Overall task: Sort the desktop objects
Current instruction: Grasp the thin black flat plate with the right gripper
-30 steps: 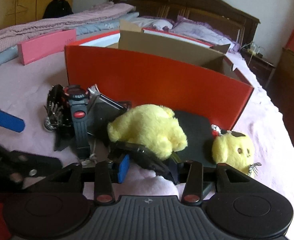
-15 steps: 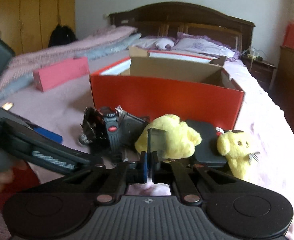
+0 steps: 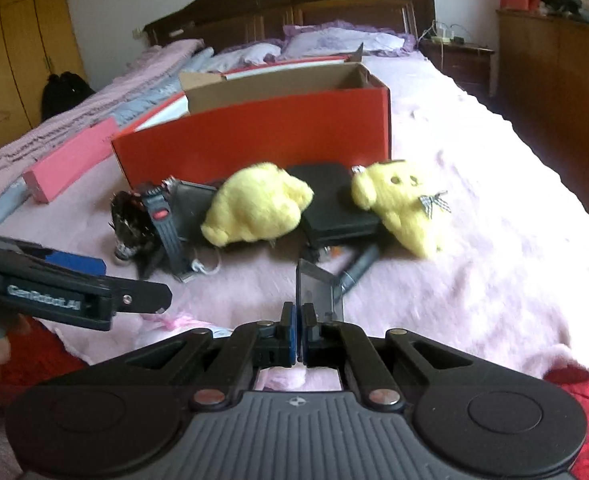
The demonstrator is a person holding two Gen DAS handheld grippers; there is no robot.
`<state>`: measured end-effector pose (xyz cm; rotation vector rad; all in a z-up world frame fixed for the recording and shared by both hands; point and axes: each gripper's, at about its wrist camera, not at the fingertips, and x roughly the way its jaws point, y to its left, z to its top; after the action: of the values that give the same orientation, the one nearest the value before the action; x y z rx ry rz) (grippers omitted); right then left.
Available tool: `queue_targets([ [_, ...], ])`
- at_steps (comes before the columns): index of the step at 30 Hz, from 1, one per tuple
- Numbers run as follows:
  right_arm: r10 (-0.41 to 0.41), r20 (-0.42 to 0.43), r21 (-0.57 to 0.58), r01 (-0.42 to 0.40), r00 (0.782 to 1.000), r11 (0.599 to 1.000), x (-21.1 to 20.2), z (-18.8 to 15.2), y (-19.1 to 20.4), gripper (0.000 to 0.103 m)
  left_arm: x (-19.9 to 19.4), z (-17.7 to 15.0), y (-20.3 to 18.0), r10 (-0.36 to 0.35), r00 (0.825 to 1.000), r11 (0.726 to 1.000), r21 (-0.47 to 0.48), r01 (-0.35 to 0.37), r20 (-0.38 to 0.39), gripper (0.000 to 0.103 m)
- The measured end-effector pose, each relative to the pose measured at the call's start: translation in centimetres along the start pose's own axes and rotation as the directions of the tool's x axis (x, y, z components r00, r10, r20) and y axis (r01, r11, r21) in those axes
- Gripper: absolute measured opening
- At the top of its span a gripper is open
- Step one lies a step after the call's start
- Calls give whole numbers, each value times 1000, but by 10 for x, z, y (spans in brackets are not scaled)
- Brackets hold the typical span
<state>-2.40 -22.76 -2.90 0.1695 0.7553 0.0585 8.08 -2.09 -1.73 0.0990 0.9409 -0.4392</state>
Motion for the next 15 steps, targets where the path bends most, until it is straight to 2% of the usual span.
queue_targets([
  [3, -18, -1, -14, 18, 1000, 1000, -1, -5, 3, 4, -1, -5, -13, -68, 998, 996, 56, 69, -6, 95],
  [6, -42, -3, -17, 42, 999, 999, 0, -7, 3, 5, 5, -14, -29, -133, 990, 983, 124, 137, -45, 93],
  [10, -80, -20, 45, 81, 997, 996, 2, -10, -11, 6, 19, -24, -38, -165, 981, 976, 128, 178, -102, 94],
  [15, -90, -19, 75, 91, 996, 993, 4, -12, -17, 8, 27, -29, -52, -172, 979, 961, 202, 191, -106, 92],
])
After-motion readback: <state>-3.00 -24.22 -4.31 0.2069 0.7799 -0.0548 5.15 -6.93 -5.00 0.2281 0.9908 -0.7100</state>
